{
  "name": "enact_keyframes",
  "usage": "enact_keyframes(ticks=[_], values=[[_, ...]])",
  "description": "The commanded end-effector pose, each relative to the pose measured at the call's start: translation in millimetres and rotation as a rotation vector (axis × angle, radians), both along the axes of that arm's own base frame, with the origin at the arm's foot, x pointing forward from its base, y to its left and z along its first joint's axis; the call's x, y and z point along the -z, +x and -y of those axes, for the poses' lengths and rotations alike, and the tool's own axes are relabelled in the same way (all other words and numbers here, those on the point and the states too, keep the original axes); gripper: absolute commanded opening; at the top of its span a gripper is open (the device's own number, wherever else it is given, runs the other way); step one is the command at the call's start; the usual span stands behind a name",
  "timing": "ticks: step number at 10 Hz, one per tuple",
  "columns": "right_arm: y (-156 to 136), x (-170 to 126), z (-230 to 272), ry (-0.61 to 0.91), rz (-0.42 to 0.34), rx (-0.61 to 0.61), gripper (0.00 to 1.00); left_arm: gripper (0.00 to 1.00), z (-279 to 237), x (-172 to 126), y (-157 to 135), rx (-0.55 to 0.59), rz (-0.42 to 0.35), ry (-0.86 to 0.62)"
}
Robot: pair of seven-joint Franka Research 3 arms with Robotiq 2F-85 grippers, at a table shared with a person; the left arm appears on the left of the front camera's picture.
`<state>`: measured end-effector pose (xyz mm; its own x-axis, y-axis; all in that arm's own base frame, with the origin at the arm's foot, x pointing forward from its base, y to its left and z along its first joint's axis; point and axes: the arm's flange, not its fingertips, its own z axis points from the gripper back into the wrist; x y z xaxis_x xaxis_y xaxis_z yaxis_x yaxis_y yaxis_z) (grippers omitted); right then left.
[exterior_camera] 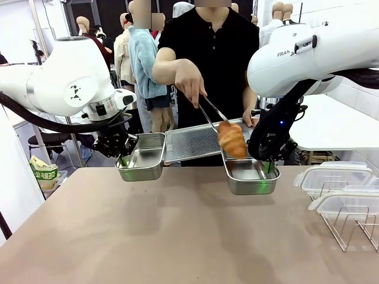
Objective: Place the bread in airtight containers.
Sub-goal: Once an object is inside an Airtight Container , place the container in the center of the table.
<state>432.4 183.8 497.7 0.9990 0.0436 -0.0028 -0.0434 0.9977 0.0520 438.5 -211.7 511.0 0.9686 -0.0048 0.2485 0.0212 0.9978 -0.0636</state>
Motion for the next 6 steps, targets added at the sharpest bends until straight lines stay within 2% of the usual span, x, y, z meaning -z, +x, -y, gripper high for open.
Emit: enact_keyframes(ticks=[1, 6], values=[[0.2, -0.2, 0.3, 0.001, 0.009, -0.002, 0.00, 0.00, -1.3, -3.2, 0.4, -0.001, 0.005, -0.005], [0.2, -0.2, 0.3, 0.001, 0.009, -0.002, 0.00, 0.00, -1.3, -3.2, 0.4, -0.001, 0.005, -0.005]])
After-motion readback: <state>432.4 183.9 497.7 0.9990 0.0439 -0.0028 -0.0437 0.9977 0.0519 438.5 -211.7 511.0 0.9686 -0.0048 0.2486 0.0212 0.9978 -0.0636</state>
